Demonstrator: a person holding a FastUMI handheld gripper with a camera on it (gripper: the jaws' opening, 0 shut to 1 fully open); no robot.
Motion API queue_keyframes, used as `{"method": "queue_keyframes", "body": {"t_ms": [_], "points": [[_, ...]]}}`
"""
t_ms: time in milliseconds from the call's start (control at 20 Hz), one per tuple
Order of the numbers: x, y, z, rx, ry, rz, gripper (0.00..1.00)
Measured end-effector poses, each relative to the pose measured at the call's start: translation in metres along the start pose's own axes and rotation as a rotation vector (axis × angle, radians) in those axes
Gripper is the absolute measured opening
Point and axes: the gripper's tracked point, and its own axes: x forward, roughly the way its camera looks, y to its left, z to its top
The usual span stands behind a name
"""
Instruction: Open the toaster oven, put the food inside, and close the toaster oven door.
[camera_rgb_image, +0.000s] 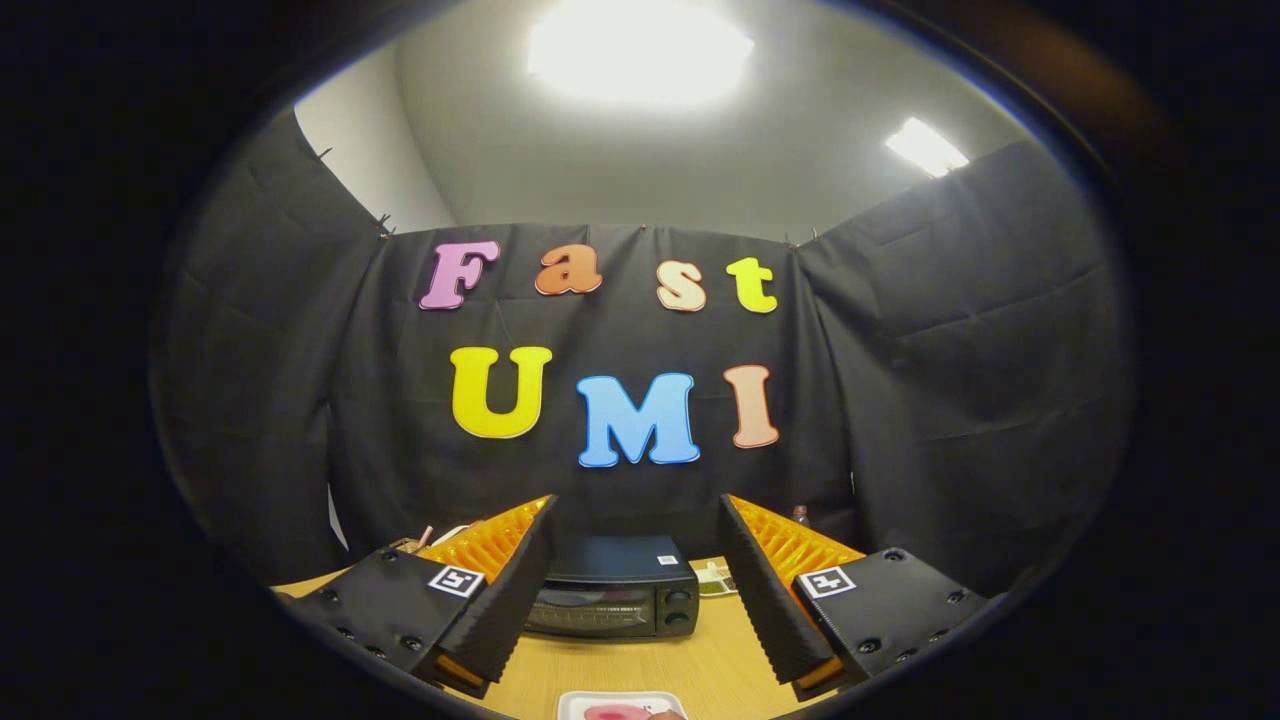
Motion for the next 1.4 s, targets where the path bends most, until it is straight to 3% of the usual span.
{"method": "queue_keyframes", "body": {"t_ms": [750,1400], "points": [[0.146,0.053,-0.121,0.063,0.166,0.094,0.98],[0.194,0.08,-0.216,0.035,0.327,0.114,0.99]]}}
